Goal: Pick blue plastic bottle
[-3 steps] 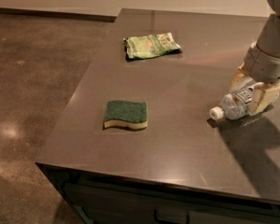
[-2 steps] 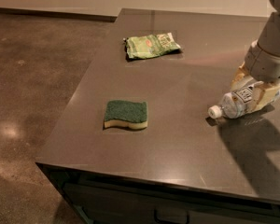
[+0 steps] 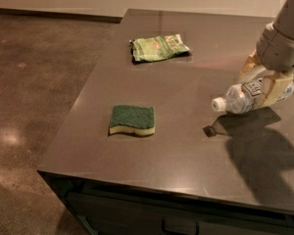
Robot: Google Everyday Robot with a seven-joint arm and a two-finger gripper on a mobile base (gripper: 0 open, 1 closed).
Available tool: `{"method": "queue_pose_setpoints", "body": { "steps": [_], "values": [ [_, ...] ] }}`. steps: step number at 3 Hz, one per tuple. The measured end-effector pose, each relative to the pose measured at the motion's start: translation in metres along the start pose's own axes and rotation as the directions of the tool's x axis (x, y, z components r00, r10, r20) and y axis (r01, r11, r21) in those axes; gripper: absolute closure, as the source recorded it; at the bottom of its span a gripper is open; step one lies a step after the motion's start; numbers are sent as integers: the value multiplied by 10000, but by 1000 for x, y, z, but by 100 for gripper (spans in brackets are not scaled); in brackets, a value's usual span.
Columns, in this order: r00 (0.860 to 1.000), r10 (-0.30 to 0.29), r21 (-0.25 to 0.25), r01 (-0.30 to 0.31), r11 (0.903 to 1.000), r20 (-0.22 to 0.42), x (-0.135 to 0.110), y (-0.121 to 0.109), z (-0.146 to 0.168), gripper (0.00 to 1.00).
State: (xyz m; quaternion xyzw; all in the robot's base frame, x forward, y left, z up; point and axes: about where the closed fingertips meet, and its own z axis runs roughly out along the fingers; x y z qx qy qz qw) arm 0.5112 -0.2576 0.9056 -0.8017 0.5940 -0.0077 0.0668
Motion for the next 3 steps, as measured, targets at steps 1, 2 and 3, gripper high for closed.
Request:
{"method": "queue_pose_setpoints", "body": {
  "steps": [1, 2, 3],
  "values": [
    [9994, 153, 144, -157, 9998, 322, -20, -9, -18, 100],
    [9960, 362, 1010, -444, 9939, 819, -46, -37, -43, 100],
    [9960, 346, 1257, -448, 9911, 823, -46, -44, -43, 100]
  ]
}}
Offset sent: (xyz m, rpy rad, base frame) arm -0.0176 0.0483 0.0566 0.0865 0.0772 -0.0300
